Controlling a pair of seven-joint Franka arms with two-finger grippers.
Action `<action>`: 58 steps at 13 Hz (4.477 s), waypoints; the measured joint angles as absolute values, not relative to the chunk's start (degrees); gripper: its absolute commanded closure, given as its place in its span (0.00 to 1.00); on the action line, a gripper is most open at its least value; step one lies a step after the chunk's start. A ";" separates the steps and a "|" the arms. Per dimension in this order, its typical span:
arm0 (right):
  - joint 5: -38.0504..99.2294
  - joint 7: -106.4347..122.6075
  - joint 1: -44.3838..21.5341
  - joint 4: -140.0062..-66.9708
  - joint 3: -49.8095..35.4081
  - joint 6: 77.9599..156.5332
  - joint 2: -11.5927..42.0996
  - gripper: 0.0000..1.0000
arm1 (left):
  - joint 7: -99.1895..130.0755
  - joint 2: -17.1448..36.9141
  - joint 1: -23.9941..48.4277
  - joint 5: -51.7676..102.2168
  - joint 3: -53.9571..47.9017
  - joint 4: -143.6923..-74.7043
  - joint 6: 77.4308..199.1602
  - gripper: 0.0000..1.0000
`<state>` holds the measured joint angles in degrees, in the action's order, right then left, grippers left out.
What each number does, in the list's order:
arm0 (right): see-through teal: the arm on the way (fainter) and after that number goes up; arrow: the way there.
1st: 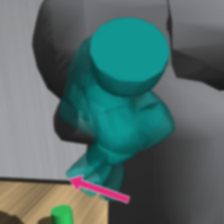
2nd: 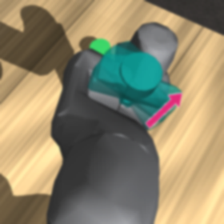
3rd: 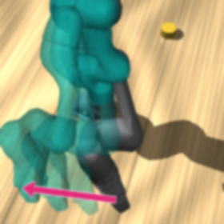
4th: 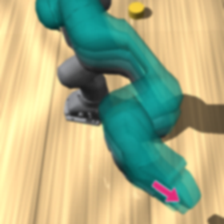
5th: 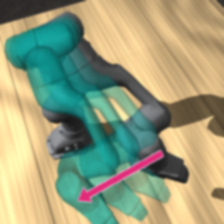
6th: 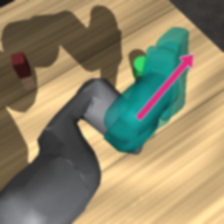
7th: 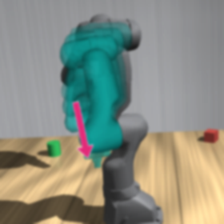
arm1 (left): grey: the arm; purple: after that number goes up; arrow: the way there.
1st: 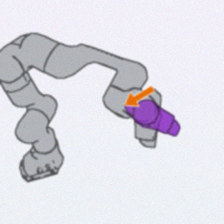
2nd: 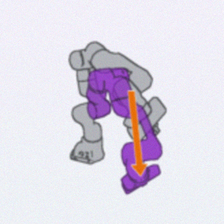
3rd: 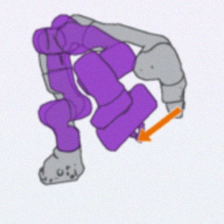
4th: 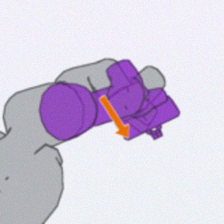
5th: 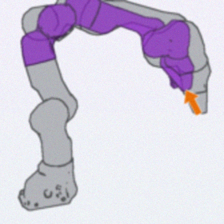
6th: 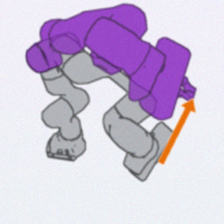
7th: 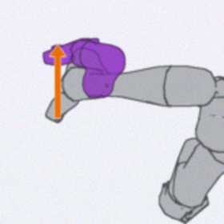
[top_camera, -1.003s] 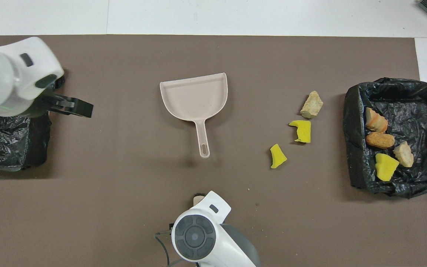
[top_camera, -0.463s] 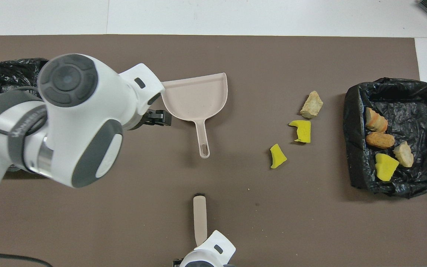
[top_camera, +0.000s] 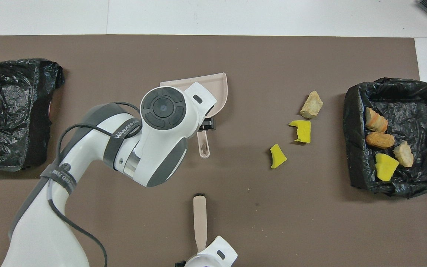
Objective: Sweep and dump trash in bin
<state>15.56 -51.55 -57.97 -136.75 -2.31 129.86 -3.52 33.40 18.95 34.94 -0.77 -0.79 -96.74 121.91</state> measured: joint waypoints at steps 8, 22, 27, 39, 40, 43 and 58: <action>15.68 -51.68 -56.73 -135.62 -1.77 127.01 -3.62 1.00 | 39.04 24.71 38.76 -1.19 -0.42 -97.30 126.66 0.13; -2.28 -33.15 -22.63 -128.82 -0.67 107.06 -6.86 1.00 | 21.84 21.99 36.35 -5.80 0.96 -97.06 121.12 1.00; -11.96 -16.66 -12.27 -123.39 -0.71 107.72 -1.46 1.00 | -6.07 19.82 33.36 -5.80 0.96 -97.16 115.56 1.00; -14.94 -7.71 -6.08 -117.66 -1.80 114.62 8.42 1.00 | -32.90 13.97 35.74 -5.77 -0.12 -107.86 114.82 1.00; -12.11 -7.71 -6.53 -117.78 -1.81 114.62 8.42 1.00 | -32.89 12.91 36.40 -5.78 -0.17 -109.47 114.82 1.00; -6.92 -8.50 -7.45 -118.00 -1.84 114.62 8.42 1.00 | -32.82 10.08 38.79 -5.95 -0.17 -113.75 114.83 1.00; 17.47 -8.00 -25.83 -117.69 -3.53 114.78 5.85 1.00 | -31.33 6.04 40.89 -7.88 0.31 -120.36 115.36 1.00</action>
